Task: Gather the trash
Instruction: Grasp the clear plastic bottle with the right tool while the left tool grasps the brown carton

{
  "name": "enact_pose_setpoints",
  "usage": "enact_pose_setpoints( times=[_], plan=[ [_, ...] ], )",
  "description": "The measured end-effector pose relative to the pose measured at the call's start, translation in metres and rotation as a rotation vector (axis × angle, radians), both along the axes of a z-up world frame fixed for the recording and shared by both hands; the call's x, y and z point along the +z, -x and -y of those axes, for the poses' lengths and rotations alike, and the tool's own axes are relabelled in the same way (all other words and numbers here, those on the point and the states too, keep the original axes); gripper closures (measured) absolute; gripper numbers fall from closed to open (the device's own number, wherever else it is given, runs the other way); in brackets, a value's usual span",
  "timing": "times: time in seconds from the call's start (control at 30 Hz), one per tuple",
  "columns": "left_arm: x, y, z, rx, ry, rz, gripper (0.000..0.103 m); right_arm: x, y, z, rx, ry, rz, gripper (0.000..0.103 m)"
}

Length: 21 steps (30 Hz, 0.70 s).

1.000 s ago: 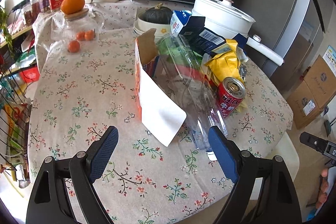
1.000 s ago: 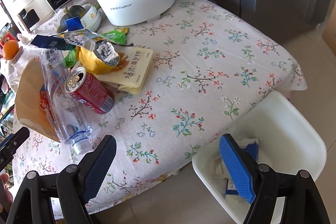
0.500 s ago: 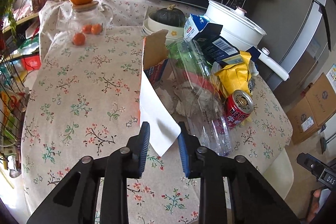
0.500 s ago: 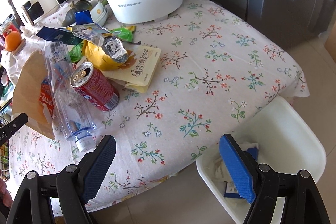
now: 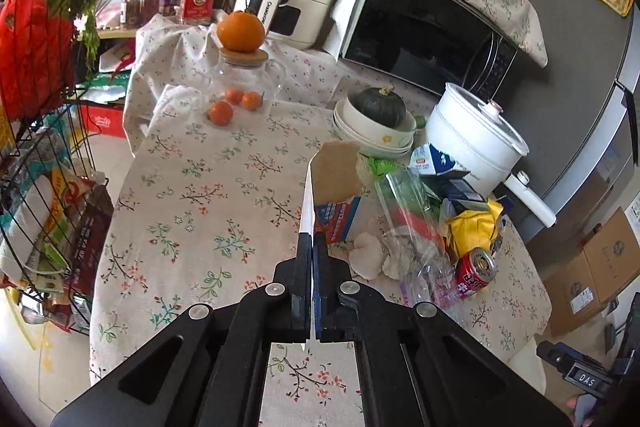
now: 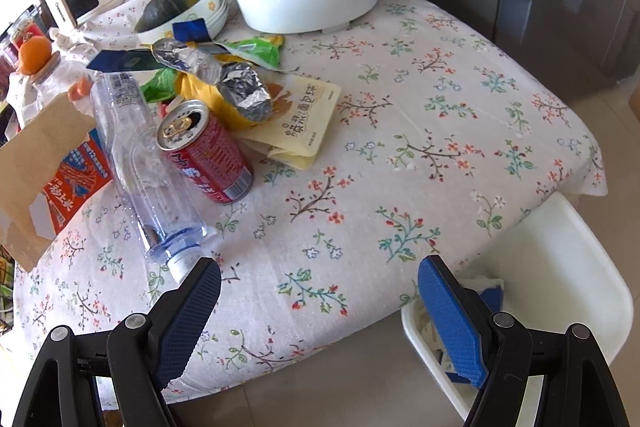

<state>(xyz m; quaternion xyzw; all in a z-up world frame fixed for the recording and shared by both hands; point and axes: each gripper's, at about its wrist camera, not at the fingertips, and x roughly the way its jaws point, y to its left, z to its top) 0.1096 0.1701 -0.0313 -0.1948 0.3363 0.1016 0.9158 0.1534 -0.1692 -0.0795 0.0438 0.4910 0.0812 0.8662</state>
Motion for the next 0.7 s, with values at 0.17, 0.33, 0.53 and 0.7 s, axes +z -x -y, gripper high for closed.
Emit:
enact_pose_setpoints(
  times=[0.17, 0.33, 0.53, 0.7],
  plan=[
    [0.013, 0.021, -0.023, 0.018, -0.001, 0.046, 0.103, -0.006, -0.006, -0.037, 0.089, -0.011, 0.008, 0.018],
    [0.022, 0.04, -0.043, 0.029, -0.013, 0.078, 0.103, -0.012, -0.015, -0.087, 0.215, -0.021, 0.007, 0.018],
    [0.021, 0.053, -0.07, 0.051, 0.005, 0.076, 0.103, -0.027, -0.026, -0.153, 0.38, 0.085, 0.014, 0.021],
    [0.017, 0.056, -0.084, 0.059, 0.04, 0.071, 0.103, -0.054, -0.043, -0.178, 0.368, 0.247, 0.012, 0.022]
  ],
)
